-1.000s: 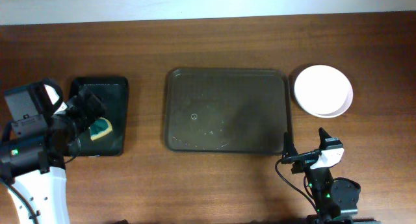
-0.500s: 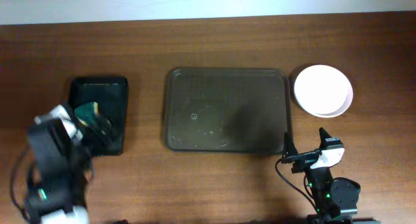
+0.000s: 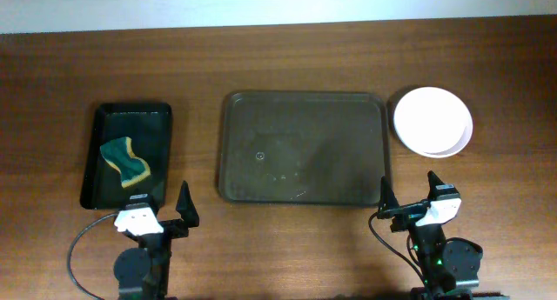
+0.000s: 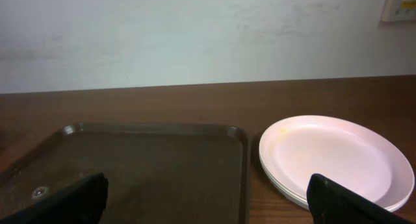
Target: Clean dirty plates on tray and stack at the side
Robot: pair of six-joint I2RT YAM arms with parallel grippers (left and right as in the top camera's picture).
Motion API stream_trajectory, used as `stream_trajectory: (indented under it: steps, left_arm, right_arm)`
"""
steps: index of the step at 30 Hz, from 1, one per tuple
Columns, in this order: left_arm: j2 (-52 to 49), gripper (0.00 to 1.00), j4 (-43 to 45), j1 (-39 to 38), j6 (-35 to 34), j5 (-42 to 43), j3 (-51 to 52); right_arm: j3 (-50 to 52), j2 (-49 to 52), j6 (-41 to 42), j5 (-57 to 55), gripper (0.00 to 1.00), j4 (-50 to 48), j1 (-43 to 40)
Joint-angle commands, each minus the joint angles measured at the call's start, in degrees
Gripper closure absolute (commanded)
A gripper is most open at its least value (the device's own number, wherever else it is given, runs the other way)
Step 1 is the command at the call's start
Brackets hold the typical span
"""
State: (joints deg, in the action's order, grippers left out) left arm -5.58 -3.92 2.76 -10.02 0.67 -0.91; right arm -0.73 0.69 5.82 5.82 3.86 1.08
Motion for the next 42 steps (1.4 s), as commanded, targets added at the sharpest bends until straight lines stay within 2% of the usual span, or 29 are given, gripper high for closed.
stream_trajectory:
  steps: [1, 3, 5, 6, 7, 8, 12, 18, 42]
  left_arm:
    - [4.7, 0.01, -0.5, -1.7, 2.3, -5.4, 0.4]
    - [5.3, 0.01, -0.6, -2.6, 6.9, -5.5, 0.4]
    - [5.3, 0.01, -0.5, -2.6, 8.2, -5.5, 0.4]
    - [5.3, 0.01, -0.7, -2.6, 11.4, -4.3, 0.4]
    - [5.3, 0.01, -1.1, -3.1, 19.3, -2.0, 0.3]
    - [5.3, 0.01, -1.1, -3.9, 20.2, -2.3, 0.3]
    - [5.3, 0.01, -1.1, -6.1, 19.7, -1.9, 0.3]
    - [5.3, 0.01, -0.9, -6.1, 7.6, -4.0, 0.4]
    - [5.3, 0.01, -0.7, -5.7, 8.3, -4.5, 0.4]
  right_arm:
    - [0.4, -0.4, 0.0, -0.3, 0.02, 0.2, -0.3]
    - [0.4, -0.4, 0.0, -0.3, 0.02, 0.2, -0.3]
    - [0.4, -0.4, 0.0, -0.3, 0.02, 0.2, -0.3]
    - [0.4, -0.4, 0.0, -0.3, 0.01, 0.2, -0.3]
    - [0.4, -0.4, 0.0, -0.3, 0.02, 0.2, -0.3]
    - [0.4, -0.4, 0.0, -0.3, 0.02, 0.2, -0.3]
    - [0.4, -0.4, 0.0, -0.3, 0.02, 0.2, -0.3]
    - [0.4, -0.4, 0.0, -0.3, 0.01, 0.2, -0.3]
    - [0.4, -0.4, 0.0, -0.3, 0.02, 0.2, -0.3]
